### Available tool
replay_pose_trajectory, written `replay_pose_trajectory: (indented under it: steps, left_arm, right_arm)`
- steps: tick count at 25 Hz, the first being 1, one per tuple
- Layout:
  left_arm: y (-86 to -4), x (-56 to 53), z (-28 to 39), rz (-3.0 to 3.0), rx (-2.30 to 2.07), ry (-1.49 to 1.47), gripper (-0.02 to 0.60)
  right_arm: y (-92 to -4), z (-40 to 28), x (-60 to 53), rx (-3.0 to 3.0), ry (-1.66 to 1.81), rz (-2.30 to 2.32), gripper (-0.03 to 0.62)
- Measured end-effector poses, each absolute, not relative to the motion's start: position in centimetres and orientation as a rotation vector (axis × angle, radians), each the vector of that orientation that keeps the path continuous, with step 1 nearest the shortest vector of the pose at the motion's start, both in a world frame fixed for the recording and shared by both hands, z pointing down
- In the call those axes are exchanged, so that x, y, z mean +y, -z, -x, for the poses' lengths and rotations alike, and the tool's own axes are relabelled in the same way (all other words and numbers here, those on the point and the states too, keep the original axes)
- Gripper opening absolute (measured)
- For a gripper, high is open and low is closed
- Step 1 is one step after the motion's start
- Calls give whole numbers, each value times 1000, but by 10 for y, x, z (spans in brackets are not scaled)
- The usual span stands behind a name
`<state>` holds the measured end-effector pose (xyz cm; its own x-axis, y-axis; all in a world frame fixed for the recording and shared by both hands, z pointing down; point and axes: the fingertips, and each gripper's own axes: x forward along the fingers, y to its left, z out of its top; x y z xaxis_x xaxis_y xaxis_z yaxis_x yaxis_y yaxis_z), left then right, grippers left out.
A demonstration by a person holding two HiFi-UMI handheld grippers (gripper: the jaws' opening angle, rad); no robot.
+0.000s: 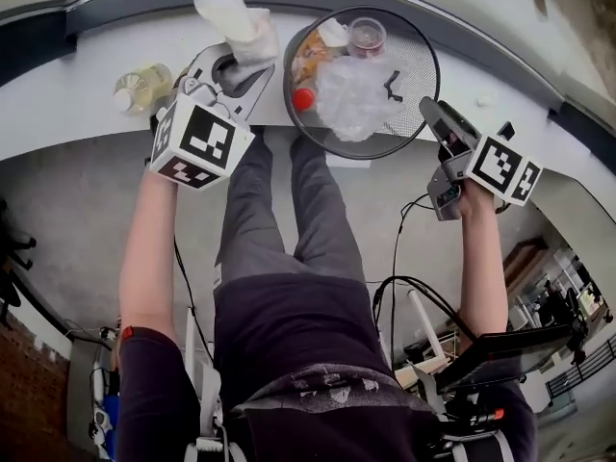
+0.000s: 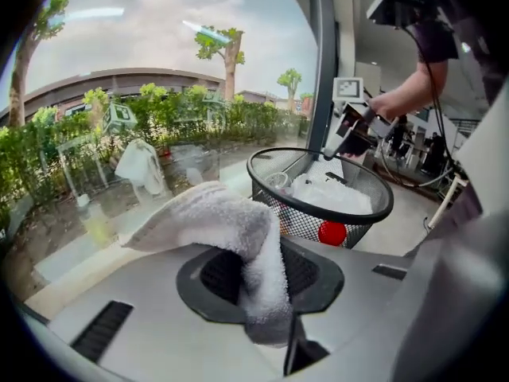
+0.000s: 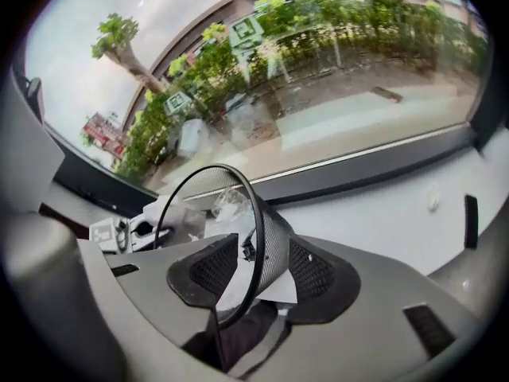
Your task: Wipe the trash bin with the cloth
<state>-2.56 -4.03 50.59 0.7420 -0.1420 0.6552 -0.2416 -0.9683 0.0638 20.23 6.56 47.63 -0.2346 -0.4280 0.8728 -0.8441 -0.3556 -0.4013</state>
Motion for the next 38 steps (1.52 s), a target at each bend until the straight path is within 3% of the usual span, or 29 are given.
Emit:
replay_pose_trajectory:
  steps: [4,5,7,15,25,31,35,38]
  left_arm:
    - [-510,-26,11,-2818,-182,-1067,78]
    - [-510,-23,10,-2821,-167,-1070,78]
    - [-511,-17,9,-2821,-150,-1070,78]
    - [-509,18,22,-2818,-132,-1100,78]
    - [-511,109,19,-2755,48,-1129,78]
    - [-519,141,9,-2775,203,-1174,78]
    - [-523,84,36,-2739,-64,-1194,78]
    - [-519,29,52,-2715,-283,-1141,78]
  right_arm:
    - [-488,-195,50,-1557,-1495,-1535,159]
    - [-490,-196,50,-1546,-1489,-1544,59]
    - [-493,-200,53,-1500,-1527,-1597,31]
    - [-496,-179,100,-1222,-2038,-1714,38]
    - [-497,-146,140,-1037,-2362,-1735,48]
    - [-495,-155,134,-1140,-2301,-1714,51]
    - [-478,-183,119,-1266,-2099,-1740,120]
    - [-467,-226,97,-1278,-1838,-1816,135]
